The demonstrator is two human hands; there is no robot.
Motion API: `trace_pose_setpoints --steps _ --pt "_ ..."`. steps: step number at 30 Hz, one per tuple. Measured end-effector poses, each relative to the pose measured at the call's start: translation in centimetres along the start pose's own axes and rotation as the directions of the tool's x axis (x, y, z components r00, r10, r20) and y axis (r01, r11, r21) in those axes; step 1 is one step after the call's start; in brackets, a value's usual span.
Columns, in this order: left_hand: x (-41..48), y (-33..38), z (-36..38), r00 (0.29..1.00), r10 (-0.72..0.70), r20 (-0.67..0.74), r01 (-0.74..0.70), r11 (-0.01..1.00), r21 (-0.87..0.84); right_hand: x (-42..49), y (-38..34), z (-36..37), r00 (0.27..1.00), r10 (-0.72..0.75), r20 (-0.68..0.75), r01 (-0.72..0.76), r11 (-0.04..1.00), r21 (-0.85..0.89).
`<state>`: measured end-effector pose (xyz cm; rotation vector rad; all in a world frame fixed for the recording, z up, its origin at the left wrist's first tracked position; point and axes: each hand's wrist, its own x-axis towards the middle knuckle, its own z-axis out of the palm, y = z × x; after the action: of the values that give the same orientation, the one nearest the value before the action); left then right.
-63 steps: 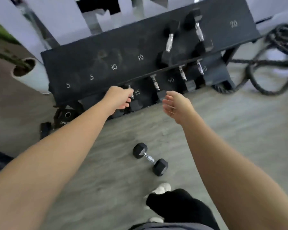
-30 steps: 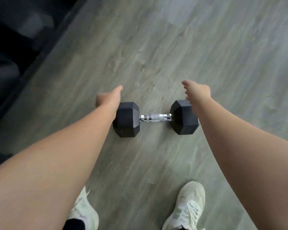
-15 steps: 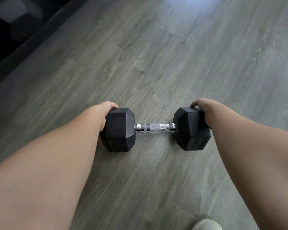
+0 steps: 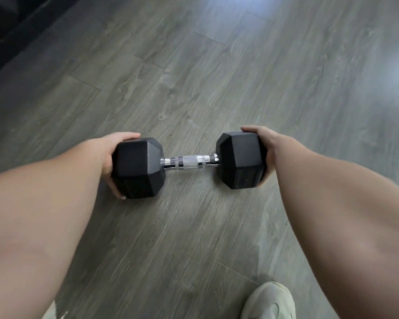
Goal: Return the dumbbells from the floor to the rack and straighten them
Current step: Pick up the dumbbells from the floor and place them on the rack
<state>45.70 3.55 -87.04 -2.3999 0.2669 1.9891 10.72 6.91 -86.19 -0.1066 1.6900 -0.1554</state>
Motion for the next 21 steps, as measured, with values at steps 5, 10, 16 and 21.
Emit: trace_pose_setpoints --steps 5,10,16,21 --pt "-0.1 0.0 0.0 1.0 0.024 -0.017 -0.023 0.999 0.022 -0.3 -0.1 0.0 0.999 -0.017 0.031 0.016 1.0 0.025" --pt "-0.3 -0.1 0.1 0.999 0.01 -0.033 -0.01 1.0 0.012 0.2 -0.1 -0.2 0.998 0.002 0.065 -0.005 0.999 0.05" --pt "-0.6 0.2 0.2 0.999 -0.031 -0.038 0.031 1.0 0.003 0.1 0.1 0.3 0.999 0.03 0.024 -0.033 0.994 0.1" --pt "-0.5 0.2 0.0 0.999 -0.042 -0.018 0.042 0.999 0.003 0.3 0.5 0.9 0.999 0.042 -0.019 -0.038 0.986 0.162"
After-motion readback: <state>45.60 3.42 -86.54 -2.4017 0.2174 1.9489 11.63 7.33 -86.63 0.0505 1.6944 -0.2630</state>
